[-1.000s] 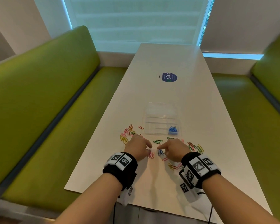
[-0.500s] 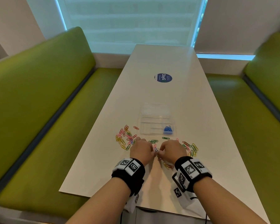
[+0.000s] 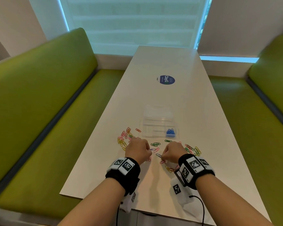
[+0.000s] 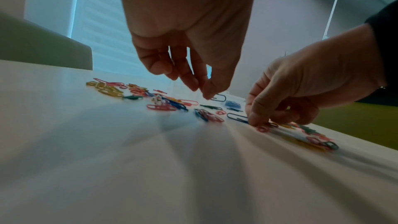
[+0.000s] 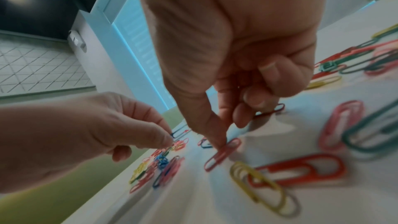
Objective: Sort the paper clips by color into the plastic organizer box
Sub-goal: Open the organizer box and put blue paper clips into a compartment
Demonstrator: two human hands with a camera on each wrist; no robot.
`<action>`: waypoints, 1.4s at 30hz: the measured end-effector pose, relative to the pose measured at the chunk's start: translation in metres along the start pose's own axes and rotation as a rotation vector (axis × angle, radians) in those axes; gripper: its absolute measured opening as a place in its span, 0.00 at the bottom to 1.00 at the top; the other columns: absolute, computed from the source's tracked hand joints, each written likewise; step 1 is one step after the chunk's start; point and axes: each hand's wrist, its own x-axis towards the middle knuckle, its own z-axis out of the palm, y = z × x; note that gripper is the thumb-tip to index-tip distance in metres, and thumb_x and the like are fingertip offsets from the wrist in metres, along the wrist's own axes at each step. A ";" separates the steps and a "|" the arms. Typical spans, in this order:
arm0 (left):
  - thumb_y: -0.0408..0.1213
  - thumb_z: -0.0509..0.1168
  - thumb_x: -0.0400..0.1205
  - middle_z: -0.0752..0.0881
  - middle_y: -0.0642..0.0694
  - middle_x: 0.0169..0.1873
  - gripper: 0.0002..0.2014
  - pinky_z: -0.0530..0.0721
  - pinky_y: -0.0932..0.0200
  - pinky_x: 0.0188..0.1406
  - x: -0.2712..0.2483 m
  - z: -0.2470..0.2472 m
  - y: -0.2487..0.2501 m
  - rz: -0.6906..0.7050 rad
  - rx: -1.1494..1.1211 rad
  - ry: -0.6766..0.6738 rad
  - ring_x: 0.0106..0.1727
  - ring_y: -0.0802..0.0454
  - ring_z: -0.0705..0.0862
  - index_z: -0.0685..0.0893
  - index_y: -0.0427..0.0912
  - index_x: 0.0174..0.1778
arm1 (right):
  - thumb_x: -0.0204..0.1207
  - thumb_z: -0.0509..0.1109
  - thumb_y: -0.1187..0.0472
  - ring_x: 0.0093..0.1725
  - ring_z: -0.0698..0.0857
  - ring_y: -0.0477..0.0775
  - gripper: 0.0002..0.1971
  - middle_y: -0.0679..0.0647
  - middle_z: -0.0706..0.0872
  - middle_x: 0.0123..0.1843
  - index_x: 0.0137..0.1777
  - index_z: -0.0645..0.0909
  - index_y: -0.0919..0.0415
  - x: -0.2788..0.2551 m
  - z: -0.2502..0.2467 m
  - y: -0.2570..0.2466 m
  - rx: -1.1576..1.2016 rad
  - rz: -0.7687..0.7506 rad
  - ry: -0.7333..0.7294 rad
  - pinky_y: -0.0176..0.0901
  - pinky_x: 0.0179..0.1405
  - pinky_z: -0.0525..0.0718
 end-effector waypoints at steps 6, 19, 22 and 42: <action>0.36 0.67 0.76 0.86 0.43 0.48 0.04 0.77 0.59 0.51 0.006 -0.009 -0.004 -0.047 -0.119 0.033 0.56 0.49 0.81 0.86 0.43 0.44 | 0.69 0.76 0.61 0.42 0.85 0.49 0.07 0.55 0.90 0.44 0.43 0.88 0.65 0.003 -0.007 -0.001 0.054 -0.033 0.072 0.42 0.49 0.88; 0.36 0.63 0.80 0.88 0.49 0.50 0.09 0.73 0.61 0.48 0.020 -0.020 -0.003 0.000 -0.103 0.093 0.60 0.53 0.76 0.87 0.49 0.52 | 0.72 0.71 0.62 0.46 0.89 0.62 0.08 0.62 0.90 0.47 0.46 0.88 0.66 0.042 -0.067 0.002 0.124 0.010 0.323 0.54 0.51 0.89; 0.37 0.62 0.81 0.88 0.50 0.50 0.10 0.73 0.61 0.47 0.022 -0.021 0.001 0.020 -0.093 0.085 0.61 0.53 0.76 0.87 0.49 0.54 | 0.73 0.71 0.61 0.50 0.88 0.62 0.10 0.60 0.89 0.51 0.51 0.86 0.64 0.044 -0.066 0.001 0.117 -0.003 0.326 0.55 0.53 0.88; 0.36 0.60 0.83 0.87 0.47 0.58 0.13 0.82 0.53 0.59 0.075 -0.003 0.080 0.097 -0.107 0.000 0.62 0.48 0.82 0.87 0.48 0.58 | 0.77 0.68 0.58 0.49 0.85 0.48 0.07 0.49 0.89 0.48 0.48 0.87 0.55 -0.002 -0.080 0.066 0.099 -0.061 0.442 0.41 0.54 0.82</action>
